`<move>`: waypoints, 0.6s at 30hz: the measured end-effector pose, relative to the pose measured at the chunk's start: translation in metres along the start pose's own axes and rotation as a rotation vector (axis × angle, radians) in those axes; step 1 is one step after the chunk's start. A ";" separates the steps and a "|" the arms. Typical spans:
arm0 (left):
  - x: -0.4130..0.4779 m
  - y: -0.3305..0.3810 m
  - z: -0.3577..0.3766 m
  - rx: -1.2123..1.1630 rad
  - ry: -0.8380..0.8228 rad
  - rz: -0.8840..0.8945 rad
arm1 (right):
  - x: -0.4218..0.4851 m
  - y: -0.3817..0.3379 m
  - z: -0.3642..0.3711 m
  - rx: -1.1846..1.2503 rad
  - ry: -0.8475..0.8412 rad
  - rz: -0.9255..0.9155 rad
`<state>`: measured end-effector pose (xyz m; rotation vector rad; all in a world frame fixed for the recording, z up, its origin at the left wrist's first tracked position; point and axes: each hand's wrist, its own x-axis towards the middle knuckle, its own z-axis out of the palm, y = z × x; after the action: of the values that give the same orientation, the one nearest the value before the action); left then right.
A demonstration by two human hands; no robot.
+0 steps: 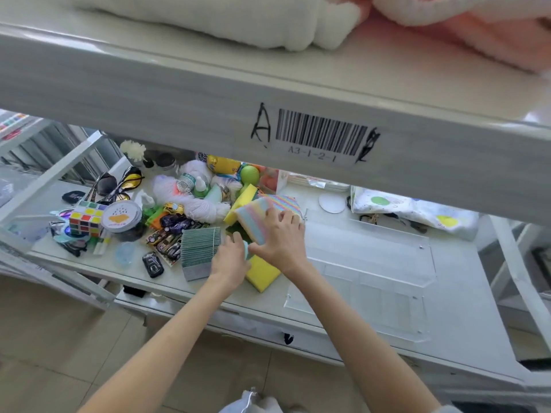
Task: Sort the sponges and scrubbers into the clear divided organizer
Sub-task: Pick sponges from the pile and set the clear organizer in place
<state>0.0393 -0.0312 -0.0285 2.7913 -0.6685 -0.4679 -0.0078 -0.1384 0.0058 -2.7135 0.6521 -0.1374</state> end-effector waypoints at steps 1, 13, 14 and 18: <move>-0.002 0.001 -0.003 0.021 0.020 0.014 | -0.001 0.005 -0.013 0.004 0.015 -0.011; -0.057 0.067 -0.008 0.169 0.129 0.377 | -0.028 0.186 -0.109 -0.029 -0.324 0.143; -0.062 0.075 -0.002 0.159 0.103 0.404 | -0.029 0.193 -0.110 -0.023 -0.347 0.139; -0.072 0.102 0.024 0.131 0.006 0.427 | -0.030 0.207 -0.111 -0.034 -0.380 0.109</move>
<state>-0.0702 -0.0892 -0.0024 2.6504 -1.2951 -0.3383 -0.1411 -0.3321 0.0359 -2.6210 0.6863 0.4088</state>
